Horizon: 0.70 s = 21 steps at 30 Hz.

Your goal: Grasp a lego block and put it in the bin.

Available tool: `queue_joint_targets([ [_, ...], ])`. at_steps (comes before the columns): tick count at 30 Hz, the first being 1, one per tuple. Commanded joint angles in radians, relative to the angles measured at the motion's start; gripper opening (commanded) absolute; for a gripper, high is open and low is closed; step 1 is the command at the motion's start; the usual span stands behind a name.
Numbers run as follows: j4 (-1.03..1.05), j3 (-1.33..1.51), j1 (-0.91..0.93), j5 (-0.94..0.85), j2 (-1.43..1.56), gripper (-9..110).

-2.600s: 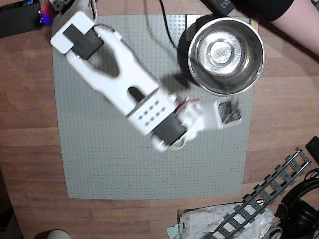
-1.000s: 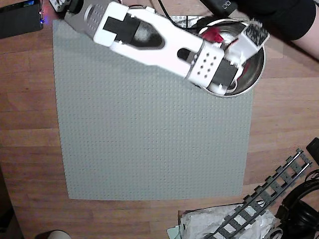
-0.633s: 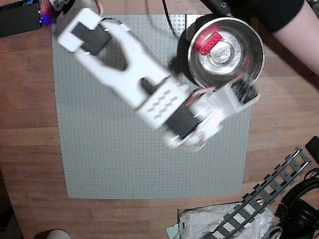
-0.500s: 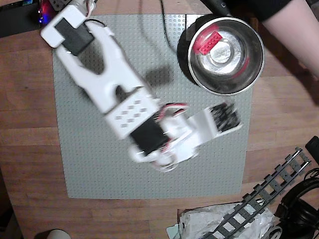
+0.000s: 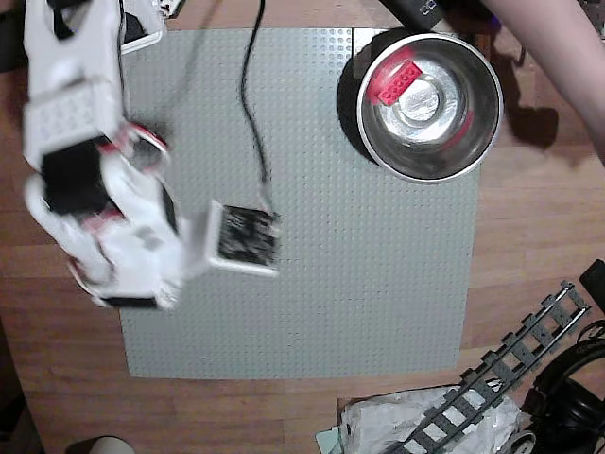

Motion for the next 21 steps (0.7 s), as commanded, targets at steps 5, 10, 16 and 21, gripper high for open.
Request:
queue_joint_targets([
  [5, -0.064, 0.443, 0.086, -0.129, 0.437, 0],
  [10, -0.067, 0.695, 0.129, -0.193, 0.638, 0],
  [16, -0.057, 0.899, 0.184, -0.218, 0.807, 0],
  [21, -0.043, 1.072, 0.249, -0.278, 0.983, 0],
])
